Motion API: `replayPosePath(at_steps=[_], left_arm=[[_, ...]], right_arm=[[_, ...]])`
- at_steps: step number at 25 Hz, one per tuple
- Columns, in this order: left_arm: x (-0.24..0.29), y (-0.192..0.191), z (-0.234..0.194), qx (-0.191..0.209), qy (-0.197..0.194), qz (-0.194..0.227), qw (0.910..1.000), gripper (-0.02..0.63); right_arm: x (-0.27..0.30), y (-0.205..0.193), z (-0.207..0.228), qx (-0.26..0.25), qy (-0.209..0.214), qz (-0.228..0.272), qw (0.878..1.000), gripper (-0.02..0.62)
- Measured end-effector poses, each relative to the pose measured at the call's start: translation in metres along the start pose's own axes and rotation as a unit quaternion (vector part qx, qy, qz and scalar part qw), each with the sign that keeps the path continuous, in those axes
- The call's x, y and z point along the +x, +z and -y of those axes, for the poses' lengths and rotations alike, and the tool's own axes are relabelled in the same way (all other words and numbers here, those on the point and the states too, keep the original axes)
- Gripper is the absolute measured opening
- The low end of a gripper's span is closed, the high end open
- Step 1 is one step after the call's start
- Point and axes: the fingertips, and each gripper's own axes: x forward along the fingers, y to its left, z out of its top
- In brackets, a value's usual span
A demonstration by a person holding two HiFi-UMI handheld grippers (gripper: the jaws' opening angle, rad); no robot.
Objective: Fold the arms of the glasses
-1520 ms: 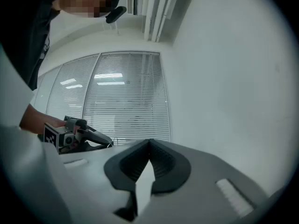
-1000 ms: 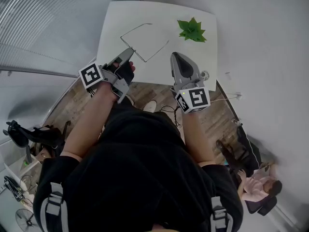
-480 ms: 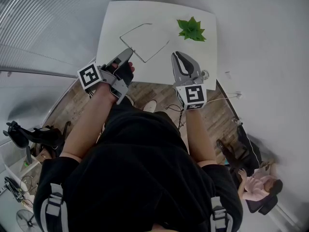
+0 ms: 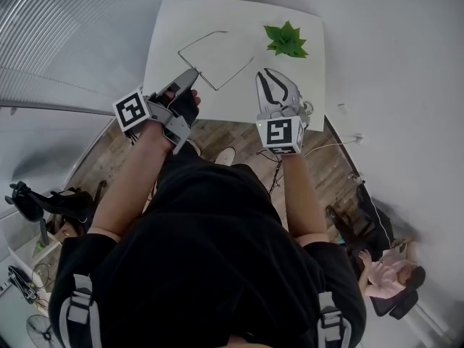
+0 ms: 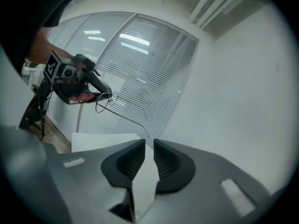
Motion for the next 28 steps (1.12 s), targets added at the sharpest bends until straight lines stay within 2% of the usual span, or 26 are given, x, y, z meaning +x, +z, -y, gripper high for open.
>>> replayPosePath(at_steps=[7, 14, 20, 28], left_arm=[[0.000, -0.002, 0.003, -0.006, 0.002, -0.006, 1.0000, 0.014], [-0.001, -0.007, 0.004, -0.007, 0.002, -0.010, 0.9999, 0.014], [-0.001, -0.013, 0.003, -0.012, 0.003, -0.017, 0.9998, 0.014], [0.001, -0.019, 0.001, -0.015, 0.005, -0.025, 0.9995, 0.013]], right_arm=[[0.010, -0.009, -0.006, -0.086, -0.001, -0.039, 0.996, 0.091], [0.017, -0.017, -0.007, -0.161, -0.012, -0.064, 0.985, 0.091], [0.023, -0.022, -0.009, -0.190, -0.015, -0.076, 0.979, 0.091], [0.025, -0.025, -0.008, -0.204, -0.019, -0.082, 0.975, 0.080]])
